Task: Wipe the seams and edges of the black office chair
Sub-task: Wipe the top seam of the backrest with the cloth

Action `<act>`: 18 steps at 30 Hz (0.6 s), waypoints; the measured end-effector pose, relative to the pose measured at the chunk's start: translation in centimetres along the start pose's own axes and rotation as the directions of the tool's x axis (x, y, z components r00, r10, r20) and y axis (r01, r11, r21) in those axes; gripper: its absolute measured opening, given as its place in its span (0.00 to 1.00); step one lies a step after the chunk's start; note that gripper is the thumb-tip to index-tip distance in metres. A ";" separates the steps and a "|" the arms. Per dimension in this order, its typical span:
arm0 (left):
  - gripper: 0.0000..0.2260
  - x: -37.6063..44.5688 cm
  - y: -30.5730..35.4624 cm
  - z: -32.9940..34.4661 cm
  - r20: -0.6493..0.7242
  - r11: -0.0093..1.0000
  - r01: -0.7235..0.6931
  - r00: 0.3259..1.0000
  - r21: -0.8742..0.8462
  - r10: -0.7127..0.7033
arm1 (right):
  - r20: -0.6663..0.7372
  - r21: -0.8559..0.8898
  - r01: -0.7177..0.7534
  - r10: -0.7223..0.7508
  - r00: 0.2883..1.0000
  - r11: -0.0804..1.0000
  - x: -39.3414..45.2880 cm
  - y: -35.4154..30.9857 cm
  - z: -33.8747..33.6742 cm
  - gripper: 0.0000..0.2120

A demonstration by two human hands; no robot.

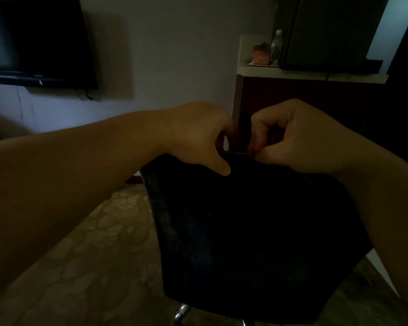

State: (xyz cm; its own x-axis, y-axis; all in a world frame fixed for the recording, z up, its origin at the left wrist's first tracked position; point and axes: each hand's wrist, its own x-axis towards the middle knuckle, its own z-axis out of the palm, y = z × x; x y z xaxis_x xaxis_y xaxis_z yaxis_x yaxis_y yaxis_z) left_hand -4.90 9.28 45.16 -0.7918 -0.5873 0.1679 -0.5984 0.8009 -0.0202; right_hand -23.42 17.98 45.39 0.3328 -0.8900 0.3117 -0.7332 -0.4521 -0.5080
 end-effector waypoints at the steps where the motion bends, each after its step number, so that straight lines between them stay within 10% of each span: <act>1: 0.22 0.0 0.0 0.1 -0.010 1.000 -0.003 1.000 -0.004 0.003 | 0.002 0.018 -0.009 0.009 1.000 1.000 0.0 -0.1 -0.1 0.10; 13: 0.25 -0.2 0.3 0.4 -0.052 1.000 0.000 0.999 -0.005 0.000 | -0.151 -0.048 -0.010 0.003 0.988 0.999 0.6 0.6 0.9 0.11; 18: 0.30 -0.6 -0.3 0.2 -0.040 0.999 -0.043 0.998 -0.011 0.042 | -0.002 0.080 -0.079 0.079 0.997 0.994 -0.2 0.5 -0.6 0.07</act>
State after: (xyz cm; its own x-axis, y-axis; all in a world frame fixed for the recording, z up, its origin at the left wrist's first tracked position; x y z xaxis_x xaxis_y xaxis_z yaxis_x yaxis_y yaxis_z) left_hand -4.28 9.32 44.83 -0.8110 -0.5477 0.2059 -0.5624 0.8267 -0.0163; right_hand -24.22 17.93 45.56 0.2725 -0.9230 0.2716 -0.7074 -0.3836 -0.5937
